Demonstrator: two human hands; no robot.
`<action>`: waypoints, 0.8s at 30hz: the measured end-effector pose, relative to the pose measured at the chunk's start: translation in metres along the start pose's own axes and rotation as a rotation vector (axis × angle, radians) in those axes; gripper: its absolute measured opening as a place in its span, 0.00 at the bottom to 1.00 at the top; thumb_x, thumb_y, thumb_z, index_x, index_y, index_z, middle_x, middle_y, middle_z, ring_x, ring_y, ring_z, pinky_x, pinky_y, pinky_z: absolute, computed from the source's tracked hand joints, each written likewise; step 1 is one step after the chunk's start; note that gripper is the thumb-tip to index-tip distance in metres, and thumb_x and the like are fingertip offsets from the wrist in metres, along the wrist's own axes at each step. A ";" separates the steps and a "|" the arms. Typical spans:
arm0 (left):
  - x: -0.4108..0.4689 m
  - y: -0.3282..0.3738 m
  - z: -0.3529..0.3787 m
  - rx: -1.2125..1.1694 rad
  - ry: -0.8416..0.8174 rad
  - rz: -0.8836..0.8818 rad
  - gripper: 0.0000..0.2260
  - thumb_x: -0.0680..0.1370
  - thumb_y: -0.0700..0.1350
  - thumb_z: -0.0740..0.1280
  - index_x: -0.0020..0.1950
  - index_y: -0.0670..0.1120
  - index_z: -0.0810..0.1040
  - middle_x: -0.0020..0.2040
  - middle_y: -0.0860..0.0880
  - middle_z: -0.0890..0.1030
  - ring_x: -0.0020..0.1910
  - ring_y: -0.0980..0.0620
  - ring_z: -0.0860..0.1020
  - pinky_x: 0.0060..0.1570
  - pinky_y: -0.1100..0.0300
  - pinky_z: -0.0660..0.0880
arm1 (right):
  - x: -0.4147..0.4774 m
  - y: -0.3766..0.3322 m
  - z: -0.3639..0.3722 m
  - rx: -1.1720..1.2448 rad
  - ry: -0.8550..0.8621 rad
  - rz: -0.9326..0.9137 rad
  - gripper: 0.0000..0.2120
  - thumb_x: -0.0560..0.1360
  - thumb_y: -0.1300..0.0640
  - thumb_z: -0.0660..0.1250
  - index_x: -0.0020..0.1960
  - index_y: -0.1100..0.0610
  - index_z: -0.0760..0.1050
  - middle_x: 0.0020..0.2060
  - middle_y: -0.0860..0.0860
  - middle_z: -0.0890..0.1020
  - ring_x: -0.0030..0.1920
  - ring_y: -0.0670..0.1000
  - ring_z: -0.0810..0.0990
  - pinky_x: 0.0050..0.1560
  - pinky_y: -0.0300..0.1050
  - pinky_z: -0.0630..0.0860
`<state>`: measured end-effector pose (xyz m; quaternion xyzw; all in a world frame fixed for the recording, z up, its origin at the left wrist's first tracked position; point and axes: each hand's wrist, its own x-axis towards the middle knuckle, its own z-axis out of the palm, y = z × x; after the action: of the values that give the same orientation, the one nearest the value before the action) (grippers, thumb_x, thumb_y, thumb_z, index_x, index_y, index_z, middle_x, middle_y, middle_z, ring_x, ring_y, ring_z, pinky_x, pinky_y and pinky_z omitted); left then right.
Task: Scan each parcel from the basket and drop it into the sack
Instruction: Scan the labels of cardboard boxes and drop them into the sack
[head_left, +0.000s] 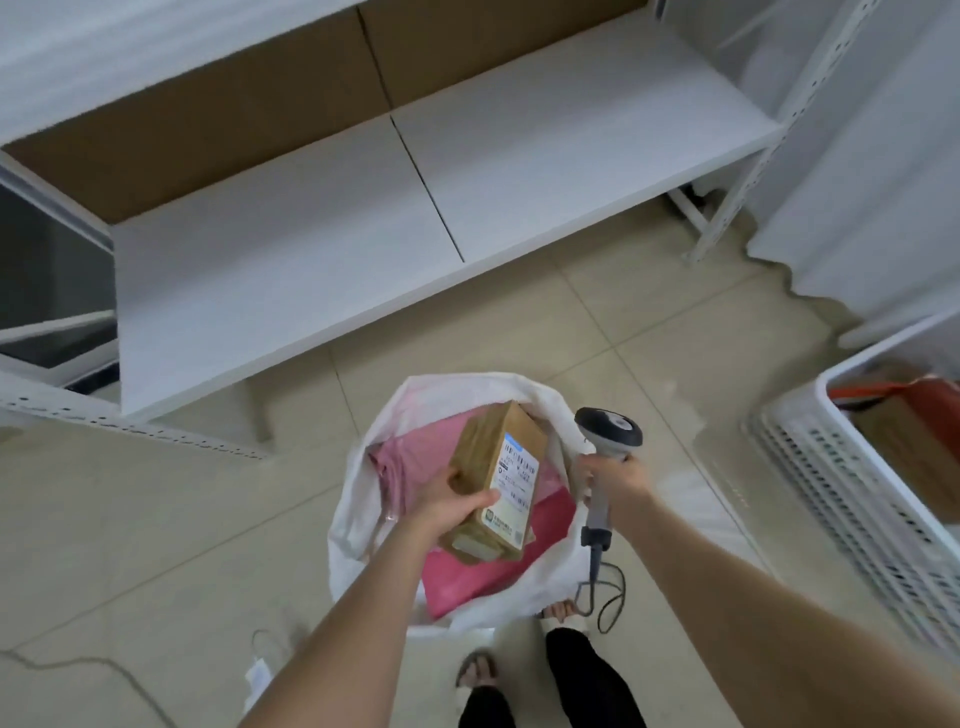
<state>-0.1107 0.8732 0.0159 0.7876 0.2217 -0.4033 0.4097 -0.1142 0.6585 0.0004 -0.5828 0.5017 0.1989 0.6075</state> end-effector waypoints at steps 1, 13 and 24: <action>0.011 -0.006 0.002 0.010 -0.009 -0.010 0.34 0.69 0.51 0.76 0.71 0.46 0.68 0.66 0.47 0.76 0.60 0.48 0.78 0.58 0.57 0.75 | 0.004 0.009 0.004 0.008 0.022 0.020 0.05 0.70 0.70 0.68 0.40 0.65 0.72 0.30 0.56 0.73 0.29 0.53 0.71 0.33 0.45 0.71; 0.093 -0.053 0.049 0.499 -0.121 0.196 0.48 0.64 0.57 0.78 0.77 0.60 0.52 0.74 0.43 0.56 0.69 0.43 0.67 0.67 0.48 0.68 | 0.033 0.144 0.033 0.325 0.264 0.173 0.14 0.72 0.64 0.72 0.57 0.62 0.75 0.46 0.58 0.80 0.45 0.59 0.80 0.45 0.50 0.76; 0.123 -0.090 0.079 0.917 -0.147 0.353 0.48 0.67 0.62 0.73 0.75 0.66 0.43 0.66 0.45 0.57 0.60 0.46 0.72 0.60 0.53 0.72 | 0.053 0.177 0.026 0.609 0.245 0.166 0.11 0.72 0.67 0.67 0.55 0.63 0.74 0.43 0.59 0.80 0.37 0.56 0.79 0.38 0.47 0.79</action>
<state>-0.1371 0.8614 -0.1534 0.8816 -0.1447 -0.4385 0.0976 -0.2286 0.7071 -0.1392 -0.3514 0.6533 0.0173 0.6704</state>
